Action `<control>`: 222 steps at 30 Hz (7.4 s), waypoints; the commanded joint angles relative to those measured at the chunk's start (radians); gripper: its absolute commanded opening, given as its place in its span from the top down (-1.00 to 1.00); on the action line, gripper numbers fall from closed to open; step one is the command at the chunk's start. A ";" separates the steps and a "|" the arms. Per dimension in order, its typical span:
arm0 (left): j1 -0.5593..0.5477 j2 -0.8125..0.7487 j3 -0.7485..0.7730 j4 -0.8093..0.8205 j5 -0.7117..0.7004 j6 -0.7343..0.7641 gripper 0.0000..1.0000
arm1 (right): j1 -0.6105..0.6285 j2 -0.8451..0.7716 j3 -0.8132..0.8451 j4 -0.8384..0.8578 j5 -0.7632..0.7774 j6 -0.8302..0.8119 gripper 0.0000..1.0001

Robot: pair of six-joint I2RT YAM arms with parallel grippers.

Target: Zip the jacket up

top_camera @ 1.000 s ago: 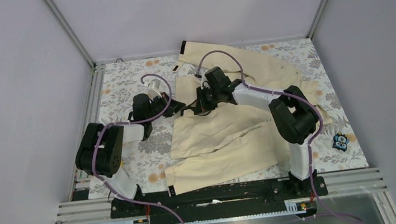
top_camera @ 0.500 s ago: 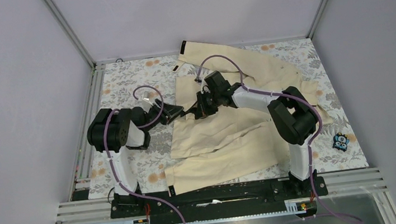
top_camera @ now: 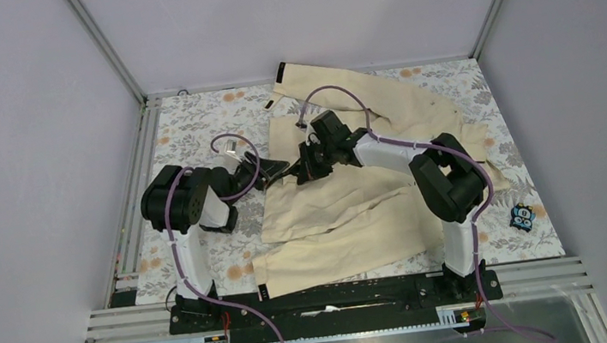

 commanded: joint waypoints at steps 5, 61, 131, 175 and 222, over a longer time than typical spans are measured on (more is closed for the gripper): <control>-0.002 -0.053 -0.002 0.010 -0.072 0.080 0.62 | 0.028 -0.035 0.051 -0.059 0.057 -0.016 1.00; 0.020 -0.299 0.020 -0.380 -0.028 0.270 -0.06 | -0.067 0.096 0.264 -0.244 -0.188 -0.129 1.00; 0.043 -0.152 0.070 -0.341 -0.106 0.140 -0.06 | -0.120 0.291 0.395 -0.134 -0.323 -0.091 1.00; -0.082 0.066 0.022 0.168 -0.520 -0.054 0.33 | -0.054 0.239 0.276 0.026 -0.235 0.062 1.00; 0.030 0.033 -0.014 0.167 -0.224 -0.079 -0.18 | -0.051 0.194 0.290 0.034 -0.175 0.306 1.00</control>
